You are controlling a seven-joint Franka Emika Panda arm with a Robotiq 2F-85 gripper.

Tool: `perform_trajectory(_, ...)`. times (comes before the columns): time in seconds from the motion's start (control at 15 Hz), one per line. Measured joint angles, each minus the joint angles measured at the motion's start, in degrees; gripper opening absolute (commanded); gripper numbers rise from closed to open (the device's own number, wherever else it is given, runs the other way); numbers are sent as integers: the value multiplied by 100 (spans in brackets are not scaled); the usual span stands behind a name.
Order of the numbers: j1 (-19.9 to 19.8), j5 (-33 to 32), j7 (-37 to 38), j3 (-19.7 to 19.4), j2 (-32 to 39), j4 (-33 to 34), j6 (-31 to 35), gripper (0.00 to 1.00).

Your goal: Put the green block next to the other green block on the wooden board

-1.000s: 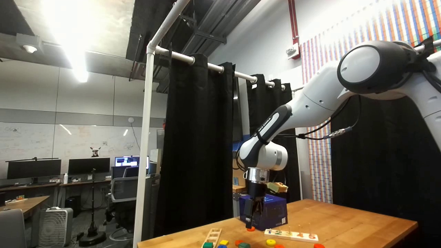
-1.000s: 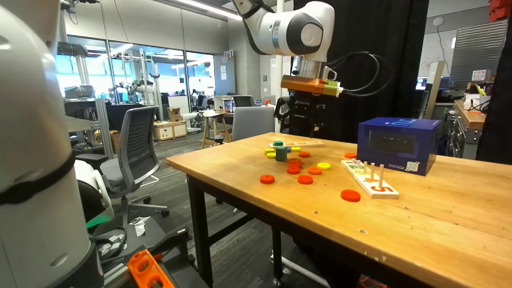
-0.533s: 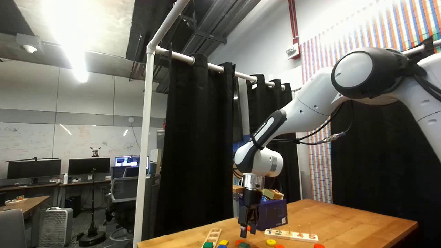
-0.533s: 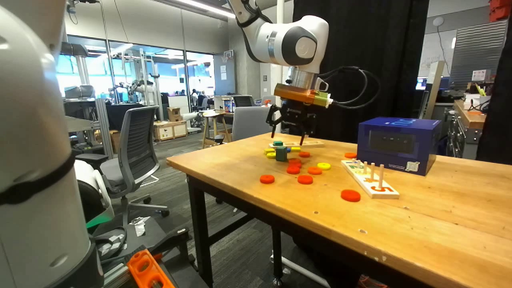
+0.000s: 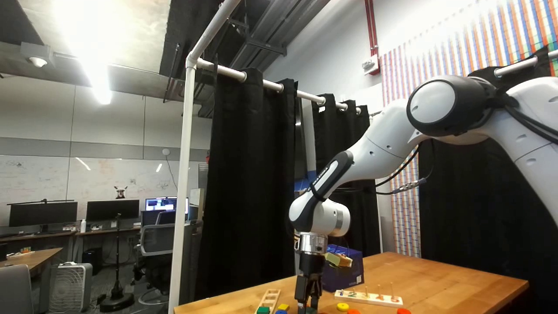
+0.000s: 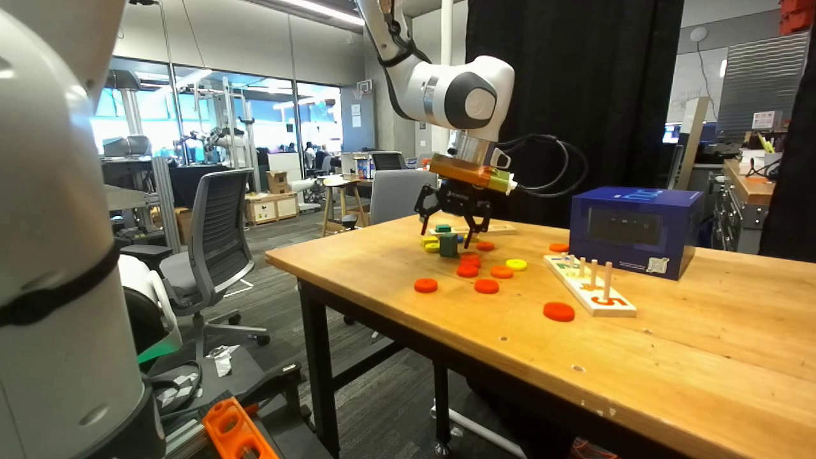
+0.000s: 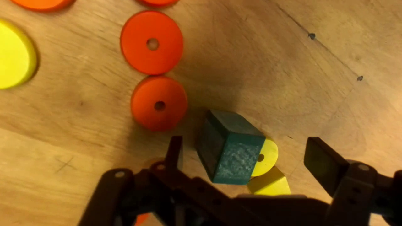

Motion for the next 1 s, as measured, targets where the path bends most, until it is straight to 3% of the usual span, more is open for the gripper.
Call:
perform_trajectory(0.07, 0, 0, 0, 5, 64, 42, 0, 74)
perform_trajectory(0.6, -26, -57, 0, 11, 228, 237, 3, 11)
perform_trajectory(0.73, -26, -59, 1, 12, 229, 251, 2, 16)
perform_trajectory(1.0, -26, -86, 6, 21, 228, 289, -1, 16)
